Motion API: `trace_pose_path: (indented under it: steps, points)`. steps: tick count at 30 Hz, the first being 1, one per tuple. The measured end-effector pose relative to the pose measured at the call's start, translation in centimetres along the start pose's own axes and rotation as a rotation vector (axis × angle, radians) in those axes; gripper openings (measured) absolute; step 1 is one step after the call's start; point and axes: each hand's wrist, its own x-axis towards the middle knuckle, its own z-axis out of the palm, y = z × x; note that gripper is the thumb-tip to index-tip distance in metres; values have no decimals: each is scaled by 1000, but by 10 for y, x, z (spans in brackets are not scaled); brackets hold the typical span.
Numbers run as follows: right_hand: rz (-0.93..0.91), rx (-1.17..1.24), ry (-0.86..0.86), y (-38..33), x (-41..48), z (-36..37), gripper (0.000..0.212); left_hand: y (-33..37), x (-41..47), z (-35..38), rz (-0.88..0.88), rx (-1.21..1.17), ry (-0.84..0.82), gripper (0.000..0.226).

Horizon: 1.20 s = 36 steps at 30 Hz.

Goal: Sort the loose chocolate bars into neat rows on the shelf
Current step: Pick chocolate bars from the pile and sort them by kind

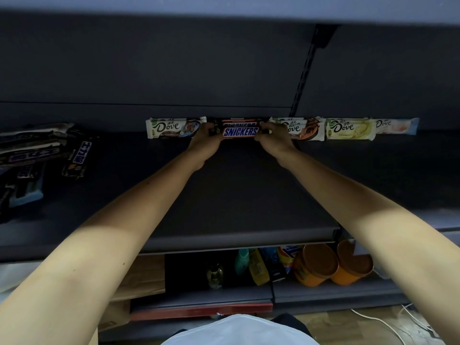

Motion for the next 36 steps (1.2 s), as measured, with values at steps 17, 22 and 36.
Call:
trace_pose_path:
  steps: [17,22,36]
  points:
    - [-33,-157,-150,-4,-1,-1,43,3,-1,-1,82,314,-151,47]
    - [-69,-106,-56,-11,-3,5,41,-3,-2,-13,75,265,-102,45]
    - [-220,-83,-406,-73,-34,126,41,-55,-46,-117,31,259,123,47]
